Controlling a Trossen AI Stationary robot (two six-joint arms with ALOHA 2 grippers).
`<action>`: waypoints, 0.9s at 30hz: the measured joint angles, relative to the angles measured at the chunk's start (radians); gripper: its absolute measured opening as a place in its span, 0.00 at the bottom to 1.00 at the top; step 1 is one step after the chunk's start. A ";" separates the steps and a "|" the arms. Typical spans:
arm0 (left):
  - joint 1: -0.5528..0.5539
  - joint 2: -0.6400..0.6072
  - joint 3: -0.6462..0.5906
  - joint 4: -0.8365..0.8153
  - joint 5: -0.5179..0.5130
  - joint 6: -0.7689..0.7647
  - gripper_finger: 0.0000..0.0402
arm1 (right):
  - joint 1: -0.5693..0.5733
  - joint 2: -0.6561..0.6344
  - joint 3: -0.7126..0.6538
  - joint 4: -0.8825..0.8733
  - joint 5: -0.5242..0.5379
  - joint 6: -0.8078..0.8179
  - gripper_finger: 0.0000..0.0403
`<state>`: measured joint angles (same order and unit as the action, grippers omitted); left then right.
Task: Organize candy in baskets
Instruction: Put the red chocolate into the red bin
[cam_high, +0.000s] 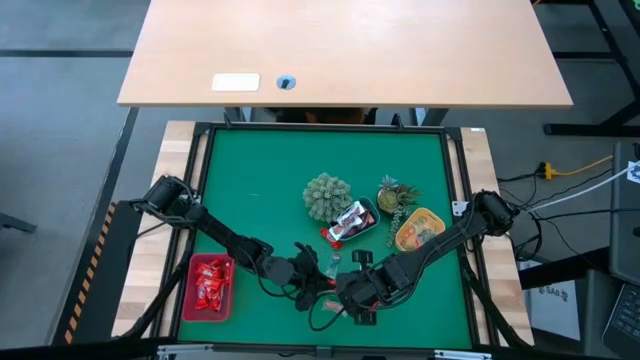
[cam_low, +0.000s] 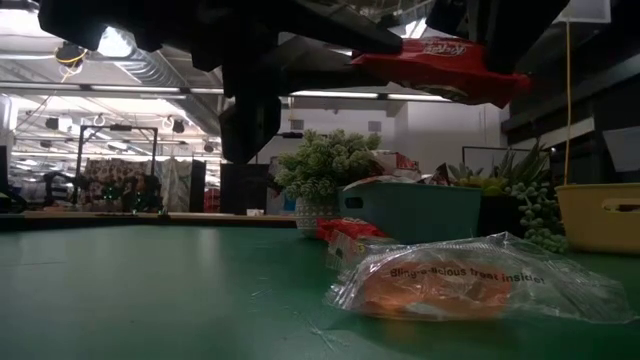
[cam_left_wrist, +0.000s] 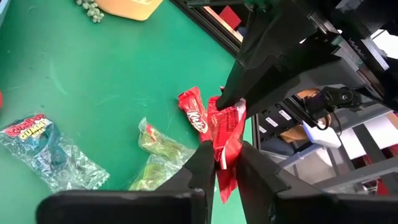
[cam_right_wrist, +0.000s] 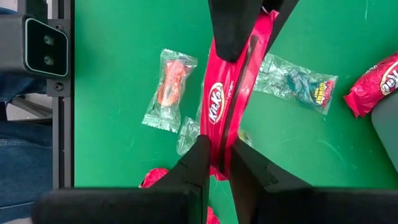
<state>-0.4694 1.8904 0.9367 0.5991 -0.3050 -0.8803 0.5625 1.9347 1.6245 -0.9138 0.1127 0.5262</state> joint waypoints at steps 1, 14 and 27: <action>0.000 0.000 0.000 0.000 0.000 0.000 0.12 | 0.000 0.000 0.000 0.000 0.000 0.000 0.12; 0.040 -0.002 0.000 -0.006 0.173 -0.004 0.12 | 0.000 0.000 0.000 -0.096 -0.018 -0.013 0.40; 0.110 -0.207 0.000 -0.415 0.744 -0.109 0.12 | 0.007 0.000 0.000 -0.269 -0.113 -0.090 0.44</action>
<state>-0.3595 1.6835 0.9367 0.1837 0.4391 -0.9897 0.5697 1.9347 1.6241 -1.1826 -0.0006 0.4366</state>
